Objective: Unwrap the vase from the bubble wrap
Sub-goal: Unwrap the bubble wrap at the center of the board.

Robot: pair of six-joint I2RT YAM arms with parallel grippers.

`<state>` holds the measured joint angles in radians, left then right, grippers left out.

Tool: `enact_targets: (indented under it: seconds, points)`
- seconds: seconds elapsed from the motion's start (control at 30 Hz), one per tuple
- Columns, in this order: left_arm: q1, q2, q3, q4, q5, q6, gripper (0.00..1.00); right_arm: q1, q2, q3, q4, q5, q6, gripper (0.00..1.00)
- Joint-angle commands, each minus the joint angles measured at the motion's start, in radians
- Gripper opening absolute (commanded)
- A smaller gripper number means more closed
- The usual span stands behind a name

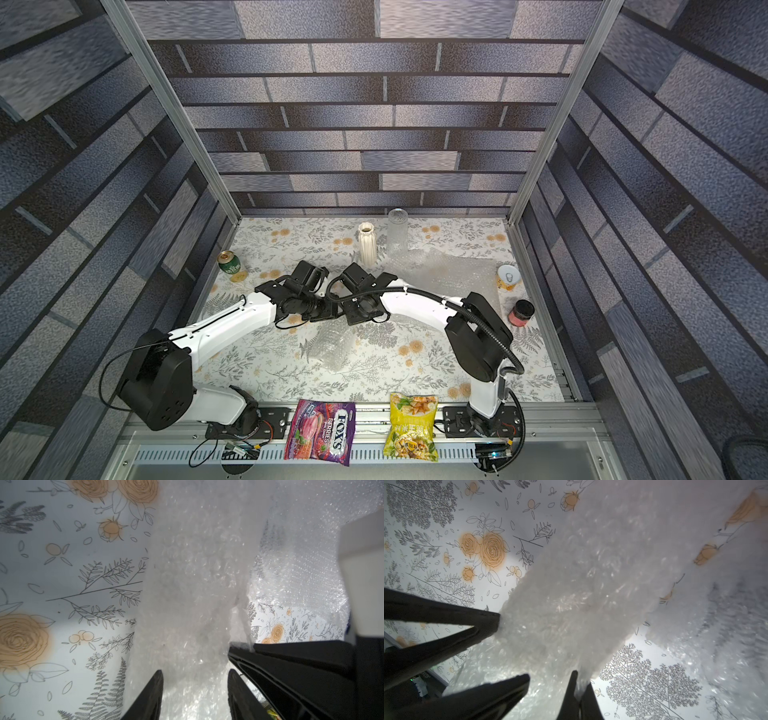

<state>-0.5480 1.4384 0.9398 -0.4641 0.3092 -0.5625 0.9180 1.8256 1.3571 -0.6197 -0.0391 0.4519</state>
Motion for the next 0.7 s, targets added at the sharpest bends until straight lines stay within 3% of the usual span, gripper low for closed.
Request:
enact_targets:
  seconds: [0.0,0.2,0.37,0.67]
  points:
    - [-0.02,0.044,0.043,0.01,0.008,-0.025,0.51,-0.012,-0.04,-0.019,-0.06,0.053,-0.059,0.0]
    - [-0.084,0.133,0.137,-0.03,-0.049,-0.011,0.51,-0.024,-0.038,-0.027,-0.053,0.059,-0.073,0.0]
    - [-0.137,0.224,0.238,-0.189,-0.167,0.041,0.5,-0.041,-0.068,-0.061,-0.018,0.048,-0.05,0.0]
    - [-0.147,0.254,0.186,-0.206,-0.175,0.036,0.47,-0.094,-0.124,-0.133,0.052,0.01,-0.02,0.0]
